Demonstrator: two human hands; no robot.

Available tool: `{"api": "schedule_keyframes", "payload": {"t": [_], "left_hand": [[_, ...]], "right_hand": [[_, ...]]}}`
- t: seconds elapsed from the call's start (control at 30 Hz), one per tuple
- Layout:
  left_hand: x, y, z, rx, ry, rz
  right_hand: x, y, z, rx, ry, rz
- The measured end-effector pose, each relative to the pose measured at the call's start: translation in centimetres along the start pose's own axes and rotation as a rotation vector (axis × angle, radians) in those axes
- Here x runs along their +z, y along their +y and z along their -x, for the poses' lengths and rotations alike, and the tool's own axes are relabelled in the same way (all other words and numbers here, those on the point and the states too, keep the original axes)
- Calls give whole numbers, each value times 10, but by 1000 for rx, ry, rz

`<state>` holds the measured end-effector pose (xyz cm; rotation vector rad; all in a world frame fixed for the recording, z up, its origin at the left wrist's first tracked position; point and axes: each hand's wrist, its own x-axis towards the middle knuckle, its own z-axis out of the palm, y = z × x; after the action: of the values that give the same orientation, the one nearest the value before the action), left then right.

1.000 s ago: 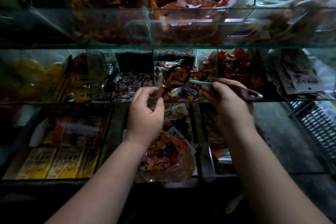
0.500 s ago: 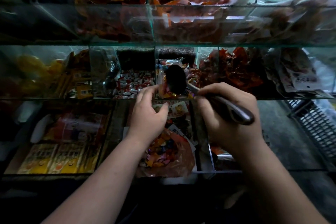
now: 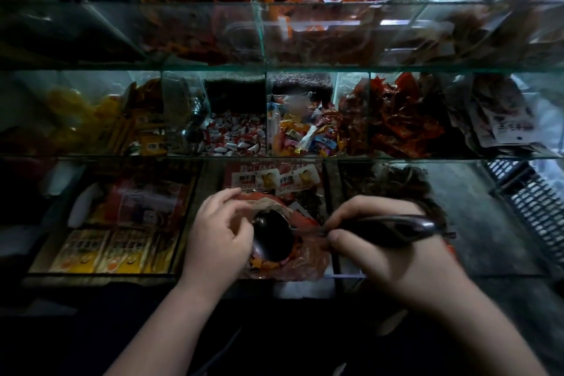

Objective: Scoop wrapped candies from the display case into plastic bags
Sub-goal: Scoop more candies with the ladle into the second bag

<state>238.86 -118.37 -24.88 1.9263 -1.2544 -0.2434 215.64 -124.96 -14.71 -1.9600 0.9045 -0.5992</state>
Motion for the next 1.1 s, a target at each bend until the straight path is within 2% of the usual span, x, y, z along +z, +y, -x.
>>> {"api": "schedule_keyframes", "payload": {"t": [0.13, 0.23, 0.4, 0.53, 0.7, 0.77, 0.9, 1.0, 1.1], "left_hand": [[6, -24, 10, -114, -156, -233], [11, -35, 14, -138, -180, -209], [12, -39, 17, -138, -174, -119], [13, -38, 17, -162, -236, -50], [9, -33, 17, -227, -246, 1], [7, -32, 17, -232, -244, 1], [5, -28, 17, -231, -249, -53], [3, -17, 18, -102, -108, -147], [1, -3, 20, 155, 93, -49]], "right_hand": [[47, 38, -22, -55, -101, 249], [79, 77, -39, -19, -188, 339], [104, 111, -39, 169, -32, 84], [116, 114, -41, 210, 21, -30], [115, 107, -45, 517, 308, -368], [106, 103, -41, 547, 379, -417], [87, 91, -31, 507, 401, -534], [73, 87, -28, 527, 411, -687], [59, 86, -21, 546, 445, -859]]}}
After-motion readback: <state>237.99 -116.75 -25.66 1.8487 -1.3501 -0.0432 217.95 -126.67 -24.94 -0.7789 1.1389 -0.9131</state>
